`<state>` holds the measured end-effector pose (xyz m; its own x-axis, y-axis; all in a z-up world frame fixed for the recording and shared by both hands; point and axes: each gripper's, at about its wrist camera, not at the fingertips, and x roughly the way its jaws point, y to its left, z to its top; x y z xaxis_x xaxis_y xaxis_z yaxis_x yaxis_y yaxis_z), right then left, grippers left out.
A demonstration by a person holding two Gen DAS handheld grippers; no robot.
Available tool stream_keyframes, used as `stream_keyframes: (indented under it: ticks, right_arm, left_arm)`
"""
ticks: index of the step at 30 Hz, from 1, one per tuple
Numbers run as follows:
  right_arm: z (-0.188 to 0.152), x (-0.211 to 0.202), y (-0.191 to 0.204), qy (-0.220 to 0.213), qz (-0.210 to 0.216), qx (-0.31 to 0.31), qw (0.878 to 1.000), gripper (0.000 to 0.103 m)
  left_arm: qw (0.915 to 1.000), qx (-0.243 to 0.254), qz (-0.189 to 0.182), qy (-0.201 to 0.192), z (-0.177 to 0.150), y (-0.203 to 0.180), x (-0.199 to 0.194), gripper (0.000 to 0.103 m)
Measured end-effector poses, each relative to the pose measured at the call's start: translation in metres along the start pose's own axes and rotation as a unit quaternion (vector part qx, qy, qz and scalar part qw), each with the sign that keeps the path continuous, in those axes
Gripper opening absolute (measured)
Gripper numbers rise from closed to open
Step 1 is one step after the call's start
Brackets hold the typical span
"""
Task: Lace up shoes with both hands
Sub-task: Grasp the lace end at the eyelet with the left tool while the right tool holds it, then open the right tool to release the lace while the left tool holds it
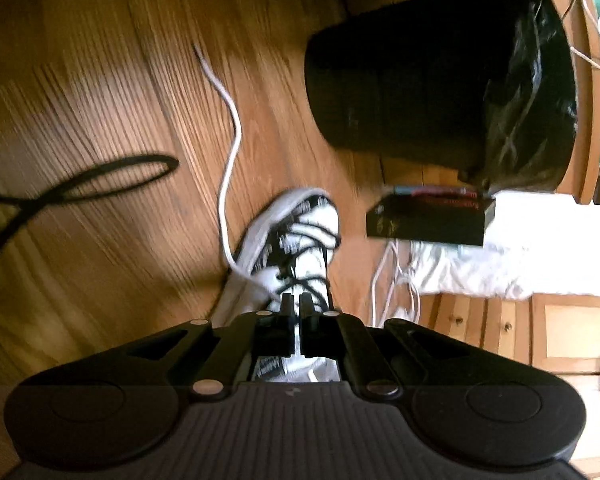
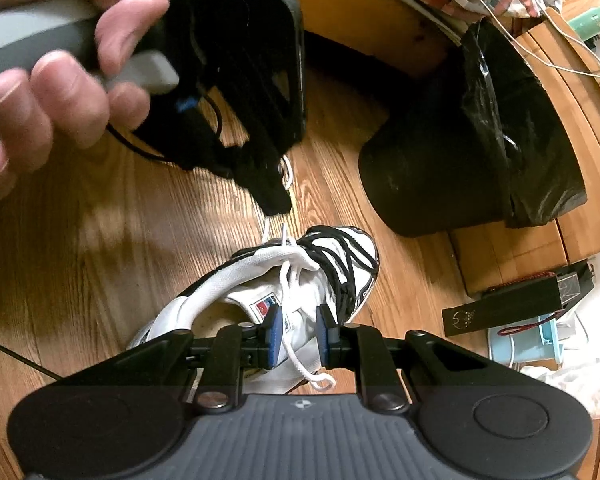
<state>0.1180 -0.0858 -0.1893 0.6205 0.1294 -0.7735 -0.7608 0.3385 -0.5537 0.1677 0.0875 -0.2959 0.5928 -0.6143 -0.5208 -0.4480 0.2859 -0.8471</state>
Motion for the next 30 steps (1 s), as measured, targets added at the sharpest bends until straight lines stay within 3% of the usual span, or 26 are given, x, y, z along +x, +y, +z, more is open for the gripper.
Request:
stream_keyframes:
  ticks: [2,4,14,17,19,20,22,30]
  right_arm:
    - [0.0,0.0,0.0,0.0,0.001,-0.001,1.0,0.019]
    - [0.0,-0.001,0.001,0.0,0.002,-0.002,1.0,0.019]
    - [0.001,0.001,0.006,0.003,0.007,-0.011,1.0,0.019]
    - [0.001,0.001,0.006,0.004,0.009,-0.012,1.0,0.02]
    - [0.002,0.002,0.006,0.004,0.01,-0.013,1.0,0.02]
    - [0.002,0.002,0.006,0.004,0.01,-0.013,1.0,0.02]
    - [0.002,0.003,0.007,0.004,0.012,-0.016,1.0,0.02]
    - [0.0,0.007,0.002,0.014,0.02,0.002,1.0,0.02]
  left_arm:
    - [0.9999,-0.003,-0.01,0.008,0.0,-0.001,0.002,0.01]
    - [0.9998,0.004,-0.012,0.013,-0.001,-0.004,0.004,0.023]
    - [0.9996,0.011,0.007,0.026,-0.005,-0.004,0.014,0.025]
    - [0.9995,0.016,0.004,0.027,-0.005,-0.005,0.015,0.021]
    - [0.9992,0.025,0.002,0.032,-0.006,-0.007,0.017,0.003]
    - [0.9988,0.035,0.005,0.032,-0.007,-0.009,0.017,0.001]
    - [0.9978,0.059,0.013,0.026,-0.009,-0.013,0.016,0.003]
    - [0.9972,0.07,0.019,0.02,-0.009,-0.016,0.012,0.002]
